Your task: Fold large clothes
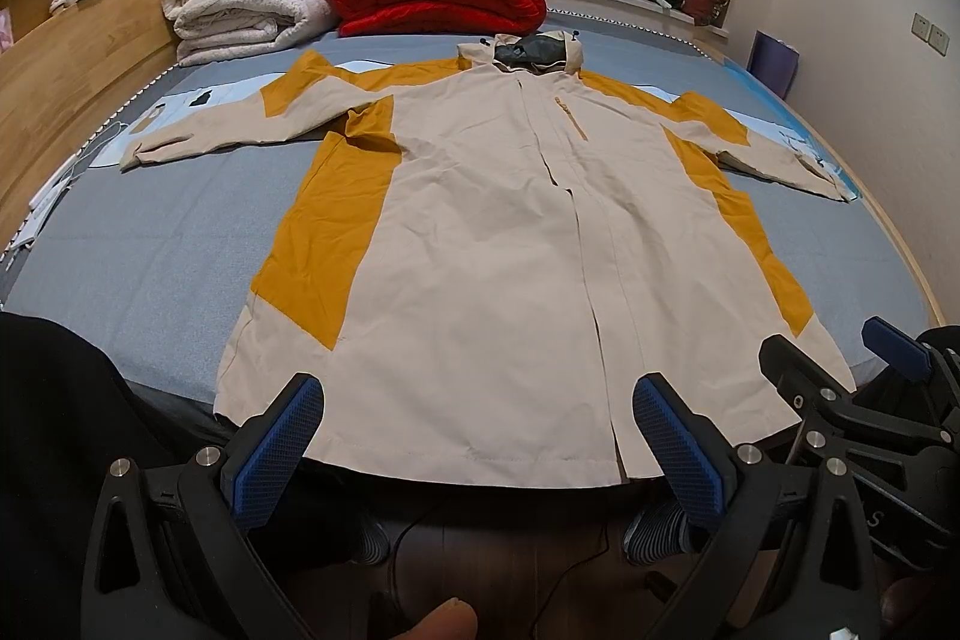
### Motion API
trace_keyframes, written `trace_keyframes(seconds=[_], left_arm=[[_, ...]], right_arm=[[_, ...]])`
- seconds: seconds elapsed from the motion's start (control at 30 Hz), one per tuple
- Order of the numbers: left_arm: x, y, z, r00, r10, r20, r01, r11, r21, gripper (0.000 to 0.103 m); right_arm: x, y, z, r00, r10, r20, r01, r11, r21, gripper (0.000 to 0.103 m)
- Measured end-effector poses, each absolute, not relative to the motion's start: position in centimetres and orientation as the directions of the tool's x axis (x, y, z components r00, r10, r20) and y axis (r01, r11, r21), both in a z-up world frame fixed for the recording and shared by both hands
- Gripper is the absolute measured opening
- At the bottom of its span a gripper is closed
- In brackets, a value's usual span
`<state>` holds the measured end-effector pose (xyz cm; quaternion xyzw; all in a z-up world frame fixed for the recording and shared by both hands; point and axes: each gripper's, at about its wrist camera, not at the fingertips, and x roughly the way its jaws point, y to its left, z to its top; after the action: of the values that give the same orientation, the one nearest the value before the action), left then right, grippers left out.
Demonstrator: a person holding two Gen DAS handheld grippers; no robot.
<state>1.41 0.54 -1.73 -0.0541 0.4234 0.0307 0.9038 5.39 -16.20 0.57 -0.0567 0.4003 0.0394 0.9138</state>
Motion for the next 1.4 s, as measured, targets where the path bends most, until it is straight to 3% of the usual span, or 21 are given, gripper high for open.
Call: trace_keyframes(seconds=[1.4], left_arm=[[1.49, 0.52, -1.66, 0.636, 0.004, -0.772, -0.102, 0.992, -0.079, 0.103]], right_arm=[[5.73, -16.47, 0.45, 0.679, 0.022, -0.734, -0.119, 0.990, -0.081, 0.095]])
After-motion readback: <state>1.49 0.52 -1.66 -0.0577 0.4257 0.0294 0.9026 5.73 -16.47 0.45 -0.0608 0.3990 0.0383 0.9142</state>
